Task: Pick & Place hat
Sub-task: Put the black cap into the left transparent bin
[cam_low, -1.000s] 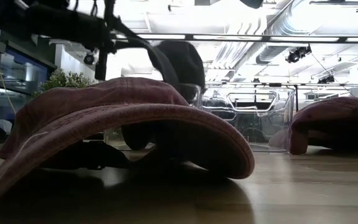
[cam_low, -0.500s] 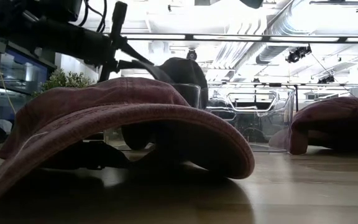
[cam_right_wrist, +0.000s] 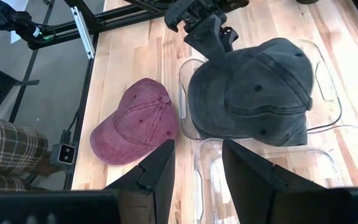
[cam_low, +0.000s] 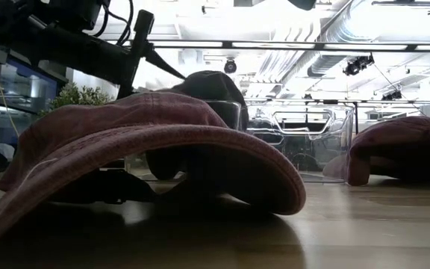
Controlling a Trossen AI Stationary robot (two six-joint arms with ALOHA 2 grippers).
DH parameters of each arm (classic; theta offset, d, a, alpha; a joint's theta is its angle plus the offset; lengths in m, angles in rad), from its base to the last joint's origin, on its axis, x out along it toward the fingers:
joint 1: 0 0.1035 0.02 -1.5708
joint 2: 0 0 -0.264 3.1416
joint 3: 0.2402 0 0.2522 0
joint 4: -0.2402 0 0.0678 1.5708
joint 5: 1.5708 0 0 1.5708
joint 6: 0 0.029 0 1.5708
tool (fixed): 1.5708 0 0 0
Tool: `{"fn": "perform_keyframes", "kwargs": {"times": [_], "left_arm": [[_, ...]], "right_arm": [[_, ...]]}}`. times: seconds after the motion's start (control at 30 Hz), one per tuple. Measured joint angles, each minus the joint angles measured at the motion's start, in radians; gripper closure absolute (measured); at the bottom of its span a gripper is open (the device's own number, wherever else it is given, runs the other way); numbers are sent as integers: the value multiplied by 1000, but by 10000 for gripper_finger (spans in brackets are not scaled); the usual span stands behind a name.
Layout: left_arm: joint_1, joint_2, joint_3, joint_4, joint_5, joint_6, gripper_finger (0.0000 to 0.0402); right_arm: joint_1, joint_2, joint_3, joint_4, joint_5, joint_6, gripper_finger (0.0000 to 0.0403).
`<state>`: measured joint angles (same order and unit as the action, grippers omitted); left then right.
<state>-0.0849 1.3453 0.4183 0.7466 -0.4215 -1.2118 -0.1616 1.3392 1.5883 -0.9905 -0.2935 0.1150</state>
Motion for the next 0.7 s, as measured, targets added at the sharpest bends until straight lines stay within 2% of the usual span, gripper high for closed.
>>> {"fn": "perform_keyframes", "kwargs": {"times": [0.13, 0.23, 0.43, 0.53, 0.63, 0.7], "left_arm": [[0, -3, 0, 2, 19, 66, 167], [0, -50, 3, -51, 18, 100, 148], [0, -166, 45, -317, -80, 153, 149], [0, -233, 63, -470, -162, 162, 154], [0, -288, 93, -563, -186, 164, 160], [0, -311, 116, -578, -167, 179, 169]], "right_arm": [[0, 0, 0, 0, 0, 0, 274], [0, 0, 0, 0, 0, 0, 274], [0, 0, 0, 0, 0, 0, 274], [0, 0, 0, 0, 0, 0, 274], [0, 0, 0, 0, 10, -1, 274], [0, 0, 0, 0, 21, -2, 274]]}}
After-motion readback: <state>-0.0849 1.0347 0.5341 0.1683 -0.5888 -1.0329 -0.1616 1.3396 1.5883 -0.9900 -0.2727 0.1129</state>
